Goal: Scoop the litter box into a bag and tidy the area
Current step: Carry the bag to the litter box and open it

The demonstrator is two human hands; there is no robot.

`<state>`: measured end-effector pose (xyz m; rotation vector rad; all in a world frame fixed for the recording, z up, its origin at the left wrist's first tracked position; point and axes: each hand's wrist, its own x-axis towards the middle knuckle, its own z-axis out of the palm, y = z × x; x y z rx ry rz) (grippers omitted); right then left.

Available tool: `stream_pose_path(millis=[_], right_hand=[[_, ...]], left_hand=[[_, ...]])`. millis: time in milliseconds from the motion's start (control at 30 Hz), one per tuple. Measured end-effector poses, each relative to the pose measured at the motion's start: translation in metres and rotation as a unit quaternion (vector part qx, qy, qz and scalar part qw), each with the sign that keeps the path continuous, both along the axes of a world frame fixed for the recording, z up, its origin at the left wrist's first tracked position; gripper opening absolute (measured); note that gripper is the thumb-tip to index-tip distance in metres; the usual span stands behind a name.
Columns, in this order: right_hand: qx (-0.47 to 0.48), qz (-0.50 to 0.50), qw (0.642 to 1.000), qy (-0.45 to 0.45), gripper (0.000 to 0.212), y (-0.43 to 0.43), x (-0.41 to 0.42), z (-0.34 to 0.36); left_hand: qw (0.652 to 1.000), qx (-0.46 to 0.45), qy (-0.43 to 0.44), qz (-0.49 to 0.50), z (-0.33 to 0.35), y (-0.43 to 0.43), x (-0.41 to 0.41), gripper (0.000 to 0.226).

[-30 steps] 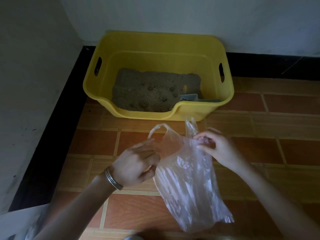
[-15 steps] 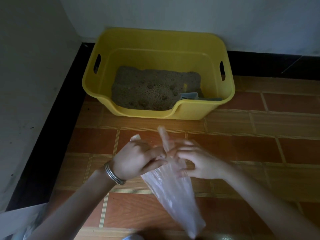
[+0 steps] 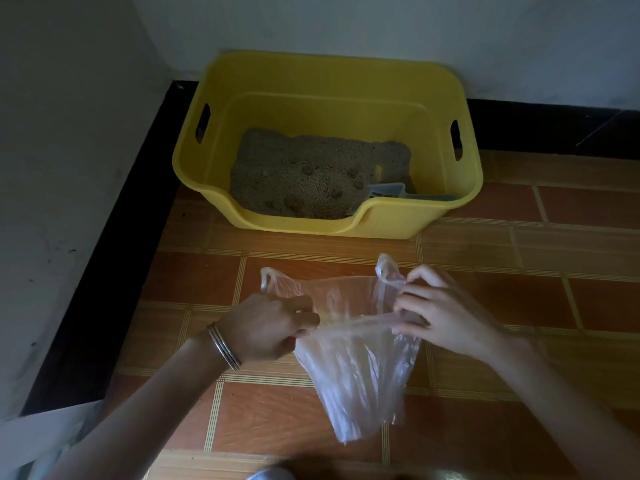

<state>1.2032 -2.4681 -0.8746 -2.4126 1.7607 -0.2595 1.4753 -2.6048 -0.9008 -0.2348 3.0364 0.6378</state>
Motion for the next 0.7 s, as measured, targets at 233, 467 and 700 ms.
stream_pose_path(millis=[233,467,700], right_hand=[[-0.009,-0.019,1.000,0.000,0.016,0.000,0.001,-0.003],[0.028,-0.094,0.995,0.013,0.027,-0.001,-0.013,-0.009],[0.058,-0.121,0.991,-0.027,0.041,-0.004,-0.006,-0.014]], left_hand=[[0.999,-0.037,0.005,0.018,0.000,0.000,-0.006,0.045],[0.991,-0.091,-0.020,0.092,-0.012,-0.006,0.015,0.025],[0.990,-0.085,-0.005,0.112,-0.003,0.004,0.021,0.018]])
